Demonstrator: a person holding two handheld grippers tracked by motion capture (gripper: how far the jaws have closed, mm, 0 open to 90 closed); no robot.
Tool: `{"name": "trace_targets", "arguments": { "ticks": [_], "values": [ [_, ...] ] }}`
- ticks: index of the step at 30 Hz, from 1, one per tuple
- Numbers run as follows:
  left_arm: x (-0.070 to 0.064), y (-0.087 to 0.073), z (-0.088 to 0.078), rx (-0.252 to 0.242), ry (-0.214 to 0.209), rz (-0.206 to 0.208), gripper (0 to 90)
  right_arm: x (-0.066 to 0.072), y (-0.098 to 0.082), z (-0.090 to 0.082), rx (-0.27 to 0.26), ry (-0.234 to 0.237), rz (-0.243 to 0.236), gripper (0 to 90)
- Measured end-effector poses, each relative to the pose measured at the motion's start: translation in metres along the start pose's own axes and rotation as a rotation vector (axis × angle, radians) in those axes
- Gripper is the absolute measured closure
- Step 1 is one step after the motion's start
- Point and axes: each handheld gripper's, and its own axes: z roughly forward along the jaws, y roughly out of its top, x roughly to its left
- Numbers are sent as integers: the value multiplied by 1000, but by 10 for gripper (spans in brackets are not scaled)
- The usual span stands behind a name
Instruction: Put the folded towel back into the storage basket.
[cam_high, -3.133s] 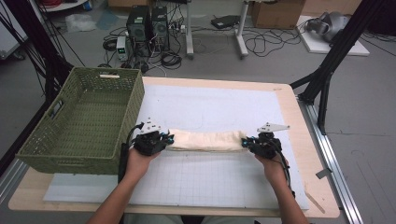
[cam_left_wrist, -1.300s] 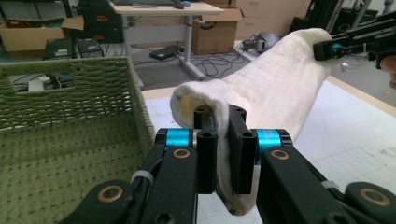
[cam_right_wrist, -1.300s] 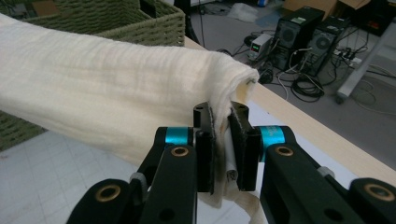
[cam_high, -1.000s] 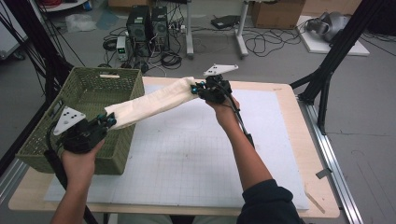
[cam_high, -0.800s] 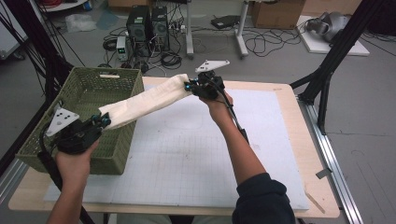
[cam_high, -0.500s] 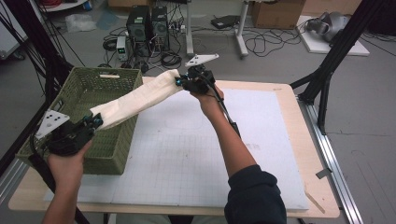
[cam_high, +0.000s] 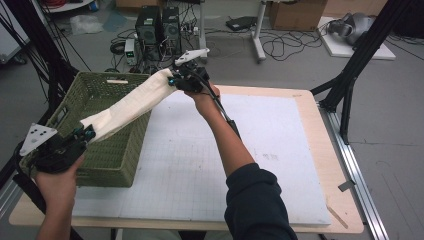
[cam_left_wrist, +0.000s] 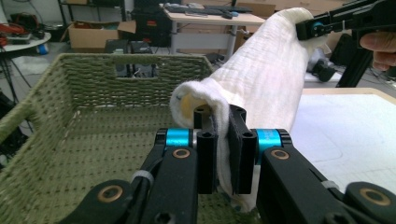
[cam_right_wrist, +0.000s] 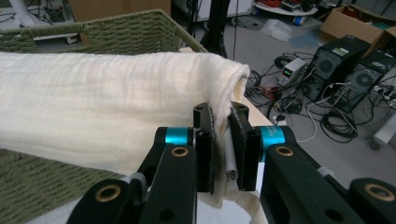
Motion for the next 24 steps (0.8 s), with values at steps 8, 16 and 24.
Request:
{"name": "trace_targets", "arguments": {
  "ticks": [8,16,24],
  "values": [
    [11,-4,-11,-8,36,-12,833,11,8,17,1,28,-14,820],
    [19,-7,-19,-14,53,-20,832,18,12,28,3,41,-25,820],
    [25,-7,-26,-20,69,-23,832,23,19,36,-4,57,-27,819]
  ]
}}
